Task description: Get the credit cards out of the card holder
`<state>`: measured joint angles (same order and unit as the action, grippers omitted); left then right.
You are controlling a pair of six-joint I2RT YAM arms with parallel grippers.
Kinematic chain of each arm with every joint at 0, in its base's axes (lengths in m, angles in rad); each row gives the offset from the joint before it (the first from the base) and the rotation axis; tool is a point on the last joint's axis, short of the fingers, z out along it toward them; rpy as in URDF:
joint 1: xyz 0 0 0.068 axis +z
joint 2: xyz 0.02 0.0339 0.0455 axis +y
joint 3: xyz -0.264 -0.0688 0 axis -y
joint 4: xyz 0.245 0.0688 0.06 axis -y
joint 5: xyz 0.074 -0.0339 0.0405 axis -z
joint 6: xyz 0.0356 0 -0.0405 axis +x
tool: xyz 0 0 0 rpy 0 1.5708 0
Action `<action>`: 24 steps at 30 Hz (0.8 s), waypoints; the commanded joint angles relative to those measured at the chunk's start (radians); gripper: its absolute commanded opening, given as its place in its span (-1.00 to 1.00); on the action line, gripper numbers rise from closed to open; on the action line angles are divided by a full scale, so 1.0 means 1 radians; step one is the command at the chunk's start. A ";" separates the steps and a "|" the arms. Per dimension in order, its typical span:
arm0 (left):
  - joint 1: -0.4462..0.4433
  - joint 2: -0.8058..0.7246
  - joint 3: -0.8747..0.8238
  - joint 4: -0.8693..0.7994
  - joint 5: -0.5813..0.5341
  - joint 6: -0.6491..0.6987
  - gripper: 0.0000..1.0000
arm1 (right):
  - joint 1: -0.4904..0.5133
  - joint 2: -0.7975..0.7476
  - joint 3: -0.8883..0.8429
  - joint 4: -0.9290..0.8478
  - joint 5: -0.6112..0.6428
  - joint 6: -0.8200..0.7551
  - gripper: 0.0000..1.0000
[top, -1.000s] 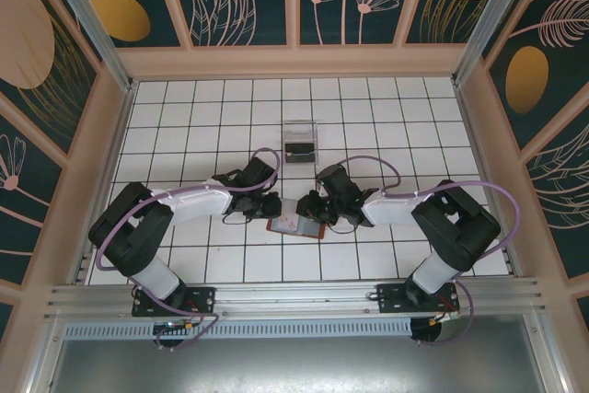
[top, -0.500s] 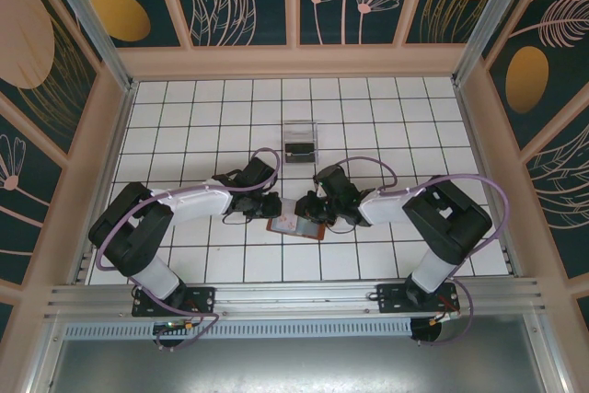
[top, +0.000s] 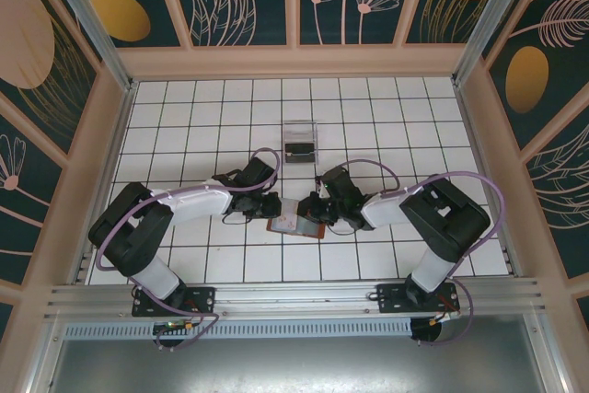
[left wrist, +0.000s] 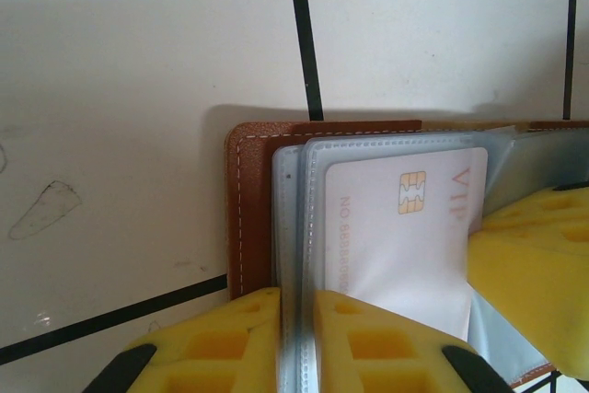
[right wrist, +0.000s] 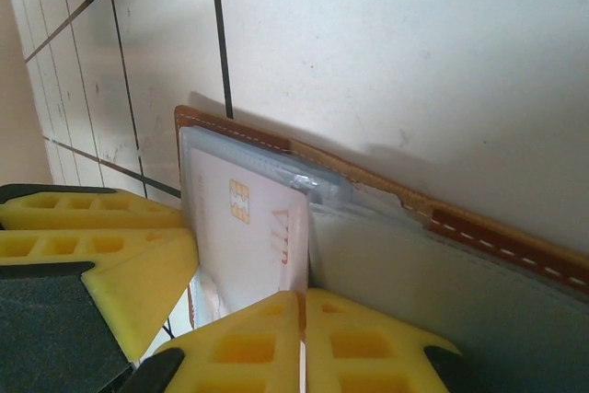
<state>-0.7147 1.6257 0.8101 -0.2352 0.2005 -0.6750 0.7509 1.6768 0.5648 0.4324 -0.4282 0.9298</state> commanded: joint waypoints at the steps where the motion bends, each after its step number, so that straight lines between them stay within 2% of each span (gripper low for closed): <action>1: -0.013 0.035 -0.039 -0.085 -0.026 -0.012 -0.64 | -0.004 0.003 -0.033 0.011 0.011 0.007 -0.87; 5: -0.014 0.039 -0.041 -0.084 -0.030 -0.012 -0.64 | -0.015 -0.035 -0.056 -0.003 0.024 0.007 -0.97; 14: -0.013 0.040 -0.046 -0.096 -0.046 -0.021 -0.65 | -0.031 -0.110 -0.086 -0.041 0.029 -0.010 -1.00; 20: -0.013 0.043 -0.043 -0.095 -0.044 -0.024 -0.65 | -0.032 -0.068 -0.066 0.021 -0.045 -0.011 -0.76; 24: -0.013 0.046 -0.037 -0.096 -0.042 -0.024 -0.65 | -0.032 -0.018 -0.061 0.059 -0.062 -0.004 -0.69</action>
<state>-0.7166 1.6260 0.8097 -0.2329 0.1974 -0.6861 0.7250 1.6203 0.4942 0.4603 -0.4580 0.9306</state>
